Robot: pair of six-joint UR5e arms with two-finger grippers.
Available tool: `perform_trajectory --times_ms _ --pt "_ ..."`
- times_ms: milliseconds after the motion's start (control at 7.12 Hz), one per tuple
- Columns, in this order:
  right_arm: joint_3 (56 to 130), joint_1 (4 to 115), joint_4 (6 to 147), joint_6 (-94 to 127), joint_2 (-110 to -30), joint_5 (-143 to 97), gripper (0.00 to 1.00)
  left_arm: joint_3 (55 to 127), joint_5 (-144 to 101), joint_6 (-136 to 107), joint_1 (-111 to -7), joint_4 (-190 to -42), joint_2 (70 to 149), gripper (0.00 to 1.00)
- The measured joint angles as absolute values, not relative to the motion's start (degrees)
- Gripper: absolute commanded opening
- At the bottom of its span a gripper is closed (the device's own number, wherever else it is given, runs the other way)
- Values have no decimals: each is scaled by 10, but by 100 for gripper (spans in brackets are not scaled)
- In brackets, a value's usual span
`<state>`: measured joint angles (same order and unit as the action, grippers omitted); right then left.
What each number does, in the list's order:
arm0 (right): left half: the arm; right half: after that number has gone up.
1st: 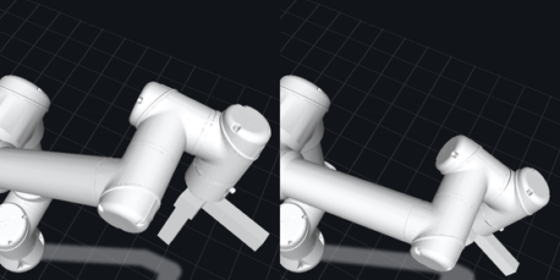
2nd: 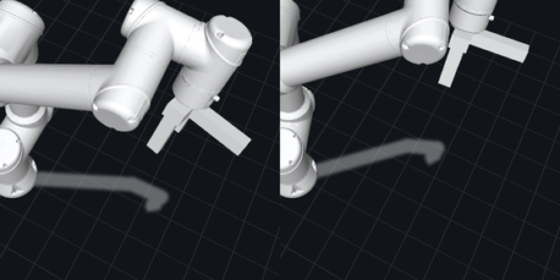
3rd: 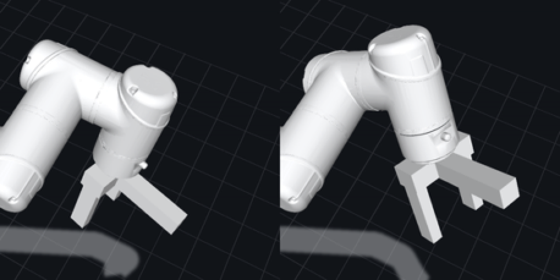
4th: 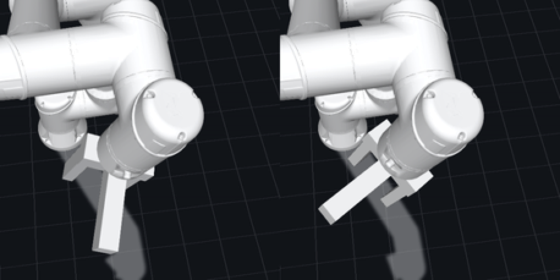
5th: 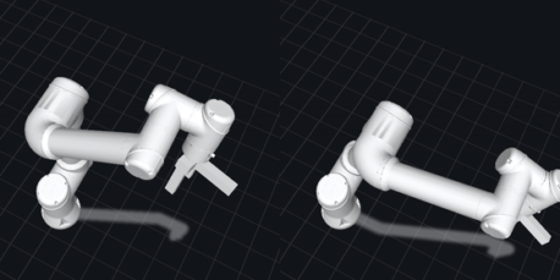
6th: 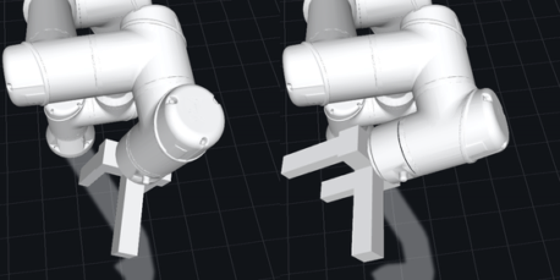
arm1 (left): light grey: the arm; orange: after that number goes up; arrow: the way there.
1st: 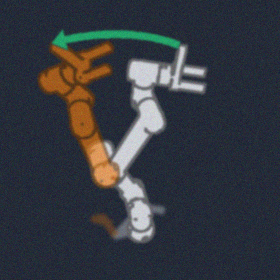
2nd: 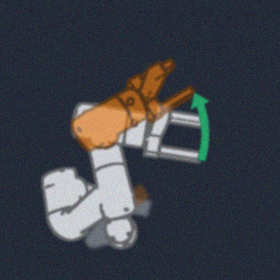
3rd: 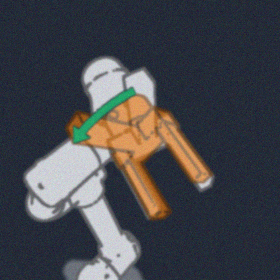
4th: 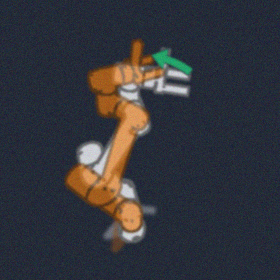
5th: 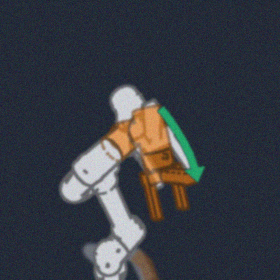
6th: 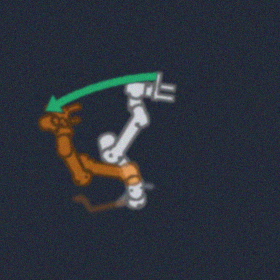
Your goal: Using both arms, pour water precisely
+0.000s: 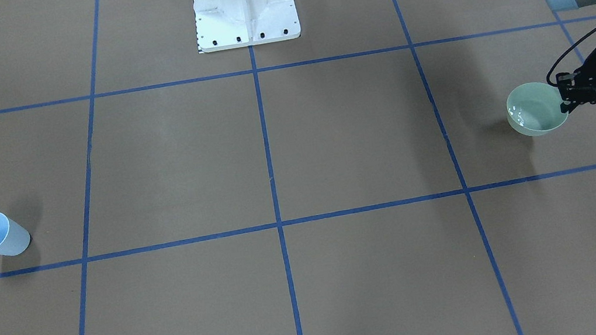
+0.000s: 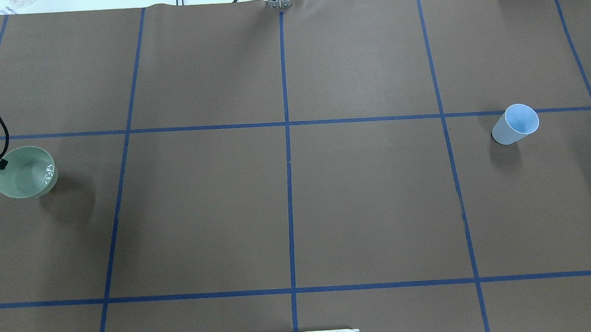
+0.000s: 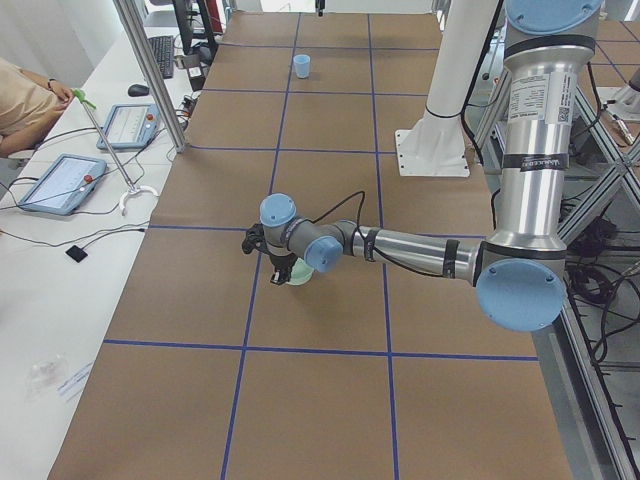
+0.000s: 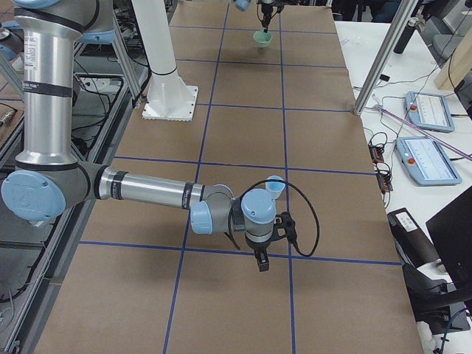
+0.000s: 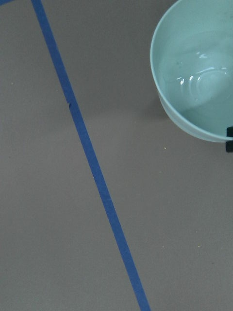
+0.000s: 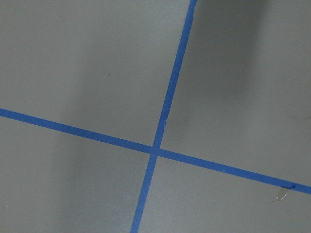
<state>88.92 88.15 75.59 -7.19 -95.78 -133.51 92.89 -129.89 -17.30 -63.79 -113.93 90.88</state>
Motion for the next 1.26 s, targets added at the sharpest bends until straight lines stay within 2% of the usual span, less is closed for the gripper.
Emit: perform_trajectory --times_ms 281,421,702,1264 --pt "890 882 756 -71 -957 -1335 100 911 -1299 -170 -636 -1152 909 22" --pt "890 882 756 -71 -955 -1335 100 894 -1299 -171 -636 -1176 910 43" --pt "890 882 756 -71 -952 -1335 100 873 -1304 -172 -635 -1213 912 100" --pt "887 881 756 -71 -951 -1336 100 883 -1358 -164 -692 -1215 917 100"
